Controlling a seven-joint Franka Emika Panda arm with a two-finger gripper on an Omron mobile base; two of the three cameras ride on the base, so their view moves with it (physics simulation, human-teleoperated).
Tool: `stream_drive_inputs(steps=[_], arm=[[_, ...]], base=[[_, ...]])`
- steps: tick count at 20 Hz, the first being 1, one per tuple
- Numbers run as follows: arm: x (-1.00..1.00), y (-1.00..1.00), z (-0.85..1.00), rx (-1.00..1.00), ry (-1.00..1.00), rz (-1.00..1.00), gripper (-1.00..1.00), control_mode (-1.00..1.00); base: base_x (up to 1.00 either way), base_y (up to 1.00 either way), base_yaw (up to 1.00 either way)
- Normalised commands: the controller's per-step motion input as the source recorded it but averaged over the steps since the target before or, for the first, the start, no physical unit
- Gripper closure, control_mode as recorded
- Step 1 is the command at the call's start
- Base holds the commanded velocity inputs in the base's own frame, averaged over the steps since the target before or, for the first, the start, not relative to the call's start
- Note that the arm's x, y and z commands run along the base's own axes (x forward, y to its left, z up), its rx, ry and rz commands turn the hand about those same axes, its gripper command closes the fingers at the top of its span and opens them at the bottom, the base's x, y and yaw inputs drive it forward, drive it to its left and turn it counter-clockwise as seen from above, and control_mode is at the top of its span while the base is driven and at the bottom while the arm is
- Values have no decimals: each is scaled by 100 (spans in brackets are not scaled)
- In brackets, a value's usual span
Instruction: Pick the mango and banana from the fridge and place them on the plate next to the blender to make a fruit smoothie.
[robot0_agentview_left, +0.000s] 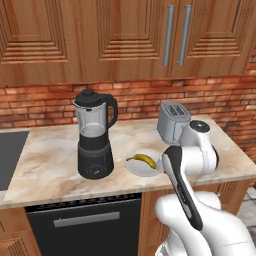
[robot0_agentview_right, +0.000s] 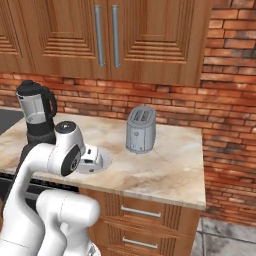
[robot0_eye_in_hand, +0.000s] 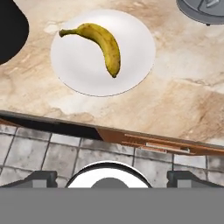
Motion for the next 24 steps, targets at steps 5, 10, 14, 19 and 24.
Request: stream_drive_inputs(steps=[5, 10, 14, 19, 24], arm=[[-26, -4, -1, 1, -7, 1, -100, 100], [0, 0, 0, 0, 0, 0, -100, 100], [0, 0, 0, 0, 0, 0, -100, 100], [0, 0, 0, 0, 0, 0, -100, 100], [0, 0, 0, 0, 0, 0, -100, 100]], base=[[-55, -17, 13], [-79, -4, 45], [-39, 0, 64], [-18, -10, 73], [-10, -42, 76]])
